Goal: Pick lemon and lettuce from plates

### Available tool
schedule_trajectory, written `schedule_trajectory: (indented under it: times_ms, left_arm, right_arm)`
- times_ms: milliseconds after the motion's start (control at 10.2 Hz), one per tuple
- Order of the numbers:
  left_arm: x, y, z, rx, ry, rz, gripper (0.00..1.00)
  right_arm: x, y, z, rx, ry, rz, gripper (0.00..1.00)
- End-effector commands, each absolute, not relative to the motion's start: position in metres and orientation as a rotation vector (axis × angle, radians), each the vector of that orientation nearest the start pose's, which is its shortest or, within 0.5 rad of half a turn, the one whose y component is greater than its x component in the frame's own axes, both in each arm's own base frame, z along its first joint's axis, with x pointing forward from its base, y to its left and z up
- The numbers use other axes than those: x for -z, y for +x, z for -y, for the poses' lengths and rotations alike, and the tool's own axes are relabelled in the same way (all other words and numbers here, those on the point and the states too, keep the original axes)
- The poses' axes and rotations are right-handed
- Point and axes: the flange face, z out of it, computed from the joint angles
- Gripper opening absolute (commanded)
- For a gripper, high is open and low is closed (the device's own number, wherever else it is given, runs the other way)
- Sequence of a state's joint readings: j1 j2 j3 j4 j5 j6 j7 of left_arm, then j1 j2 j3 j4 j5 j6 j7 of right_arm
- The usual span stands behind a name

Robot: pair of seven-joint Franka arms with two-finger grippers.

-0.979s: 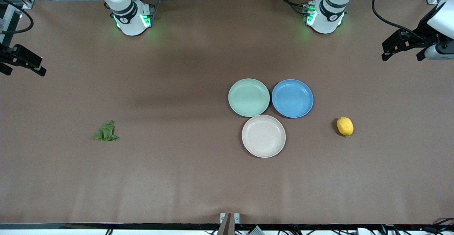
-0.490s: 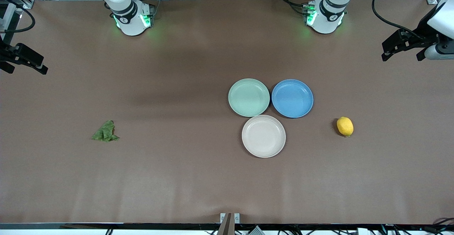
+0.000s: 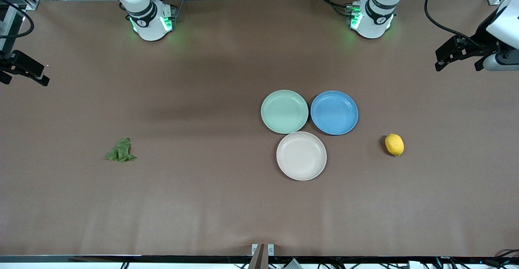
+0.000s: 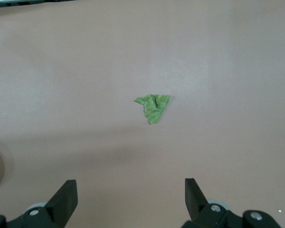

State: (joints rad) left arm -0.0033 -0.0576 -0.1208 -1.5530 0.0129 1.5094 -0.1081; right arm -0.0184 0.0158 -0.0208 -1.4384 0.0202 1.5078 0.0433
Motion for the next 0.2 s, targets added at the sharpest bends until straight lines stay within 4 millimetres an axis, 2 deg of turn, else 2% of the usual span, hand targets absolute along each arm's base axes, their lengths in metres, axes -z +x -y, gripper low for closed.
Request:
schedule_trajectory:
  times_ms: [0, 98]
  left_arm:
    - [-0.655, 0.5292, 0.0686, -0.008, -3.13, -0.047, 1.0]
    - [-0.6557, 0.5291, 0.0694, -0.006, -3.13, -0.049, 1.0]
  right_arm:
    - [-0.6743, 0.5427, 0.0177, 0.091, -3.111, -0.106, 1.0]
    - [-0.6751, 0.5427, 0.0185, 0.096, -3.111, -0.109, 1.0]
